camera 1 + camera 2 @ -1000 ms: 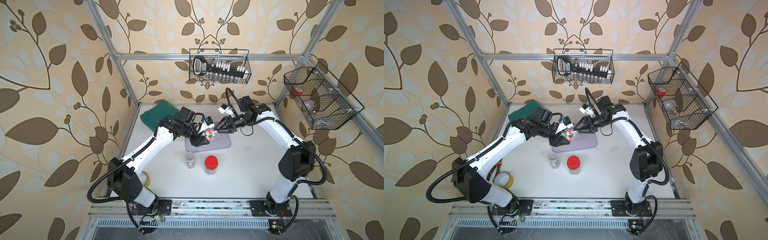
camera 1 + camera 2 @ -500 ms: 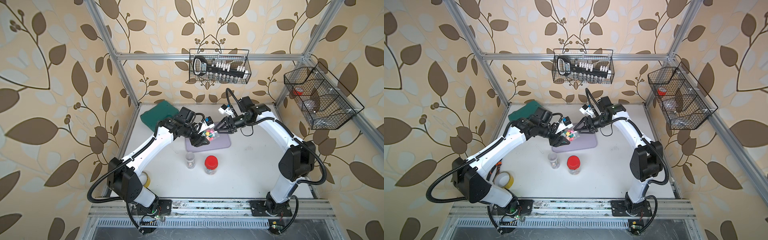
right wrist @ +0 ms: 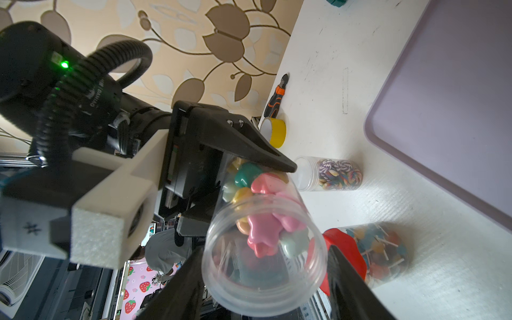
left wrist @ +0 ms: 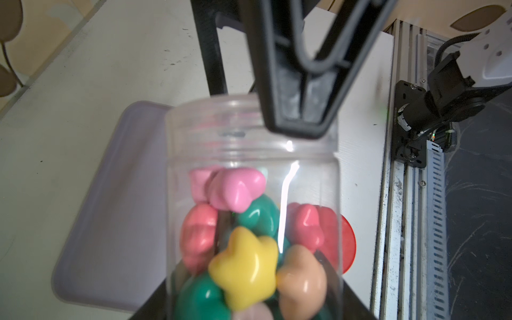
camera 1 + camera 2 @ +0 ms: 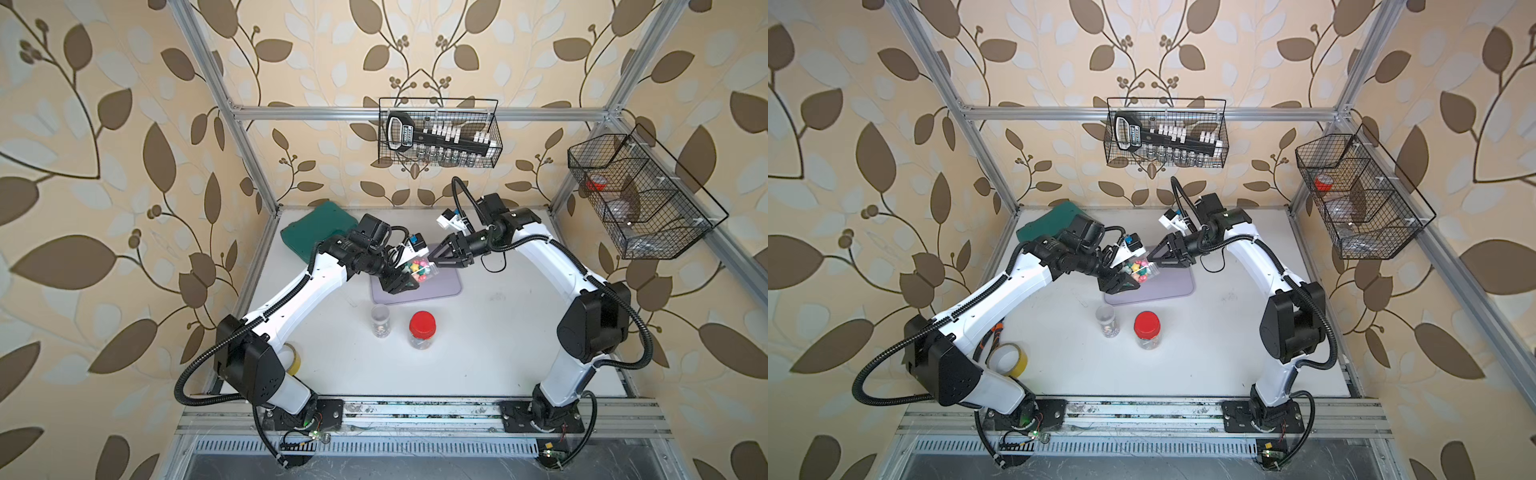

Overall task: Pour the candies out of the jar
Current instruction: Unscrew the lid from the jar.

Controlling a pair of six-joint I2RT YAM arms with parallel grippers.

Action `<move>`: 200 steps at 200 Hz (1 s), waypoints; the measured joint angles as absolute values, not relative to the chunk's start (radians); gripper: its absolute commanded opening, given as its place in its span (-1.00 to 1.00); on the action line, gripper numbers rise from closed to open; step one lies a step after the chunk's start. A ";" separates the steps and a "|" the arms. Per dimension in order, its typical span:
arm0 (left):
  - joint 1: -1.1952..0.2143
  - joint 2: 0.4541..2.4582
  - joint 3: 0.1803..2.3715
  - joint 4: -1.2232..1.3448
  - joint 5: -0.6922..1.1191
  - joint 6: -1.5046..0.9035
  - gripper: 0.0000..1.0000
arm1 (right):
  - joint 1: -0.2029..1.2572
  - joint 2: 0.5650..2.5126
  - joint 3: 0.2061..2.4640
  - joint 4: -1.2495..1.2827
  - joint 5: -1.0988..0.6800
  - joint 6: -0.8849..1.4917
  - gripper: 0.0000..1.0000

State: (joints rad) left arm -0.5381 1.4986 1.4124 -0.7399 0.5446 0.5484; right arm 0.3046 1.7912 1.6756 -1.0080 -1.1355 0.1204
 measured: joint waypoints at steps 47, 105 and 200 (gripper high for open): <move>-0.538 1.491 1.412 -0.741 0.546 0.547 0.21 | 0.305 1.791 1.676 -1.006 -1.146 0.117 0.29; -0.538 1.485 1.412 -0.743 0.548 0.546 0.21 | 0.305 1.791 1.676 -1.006 -1.161 0.114 0.30; -0.538 1.473 1.412 -0.738 0.551 0.546 0.21 | 0.305 1.791 1.676 -1.004 -1.195 0.114 0.27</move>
State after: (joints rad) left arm -0.5381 1.4727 1.4124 -0.7376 0.5507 0.5457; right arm 0.3054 1.7912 1.6756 -1.0042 -1.1950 0.1139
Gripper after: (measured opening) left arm 0.607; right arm 0.646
